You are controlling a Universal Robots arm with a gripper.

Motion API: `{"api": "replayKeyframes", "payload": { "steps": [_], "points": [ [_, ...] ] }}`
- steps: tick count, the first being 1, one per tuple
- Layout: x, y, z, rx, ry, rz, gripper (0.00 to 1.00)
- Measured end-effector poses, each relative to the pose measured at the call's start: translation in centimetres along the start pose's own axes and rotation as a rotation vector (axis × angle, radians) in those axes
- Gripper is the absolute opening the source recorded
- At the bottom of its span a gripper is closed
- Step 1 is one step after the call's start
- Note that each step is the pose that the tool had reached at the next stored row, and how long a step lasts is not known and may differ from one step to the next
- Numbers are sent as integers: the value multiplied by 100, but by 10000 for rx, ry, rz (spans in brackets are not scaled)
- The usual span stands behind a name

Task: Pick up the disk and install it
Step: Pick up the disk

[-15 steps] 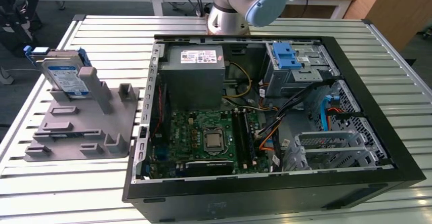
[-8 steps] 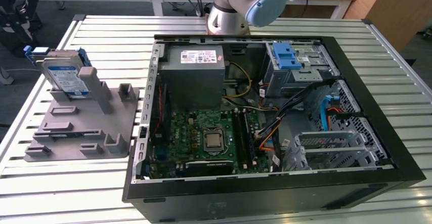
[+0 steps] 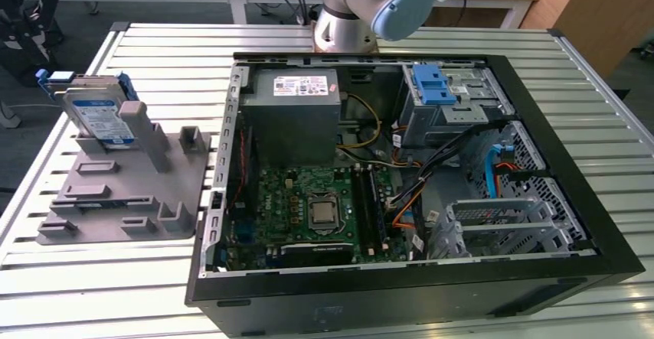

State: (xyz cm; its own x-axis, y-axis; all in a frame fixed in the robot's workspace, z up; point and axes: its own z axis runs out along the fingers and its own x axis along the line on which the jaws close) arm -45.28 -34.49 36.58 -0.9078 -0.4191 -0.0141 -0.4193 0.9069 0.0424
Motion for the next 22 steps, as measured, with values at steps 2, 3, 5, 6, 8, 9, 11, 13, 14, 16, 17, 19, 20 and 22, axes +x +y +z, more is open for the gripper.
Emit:
{"api": "replayKeyframes", "payload": {
  "steps": [2,3,5,6,8,9,11,13,14,16,17,19,20,22],
  "points": [
    [0,0,0,-1,2,-38,11],
    [0,0,0,-1,2,-63,11],
    [0,0,0,-2,6,-133,11],
    [0,0,0,-3,7,-182,11],
    [0,0,0,-4,11,-261,11],
    [0,0,0,-4,12,-298,11],
    [0,0,0,-6,17,-412,11],
    [0,0,0,-7,20,-480,11],
    [0,0,0,-7,22,-517,11],
    [0,0,0,-8,25,-590,11],
    [0,0,0,-9,26,-627,11],
    [0,0,0,-10,30,-702,11],
    [0,0,0,-10,31,-742,11],
    [0,0,0,-12,35,-829,11]
  ]
}}
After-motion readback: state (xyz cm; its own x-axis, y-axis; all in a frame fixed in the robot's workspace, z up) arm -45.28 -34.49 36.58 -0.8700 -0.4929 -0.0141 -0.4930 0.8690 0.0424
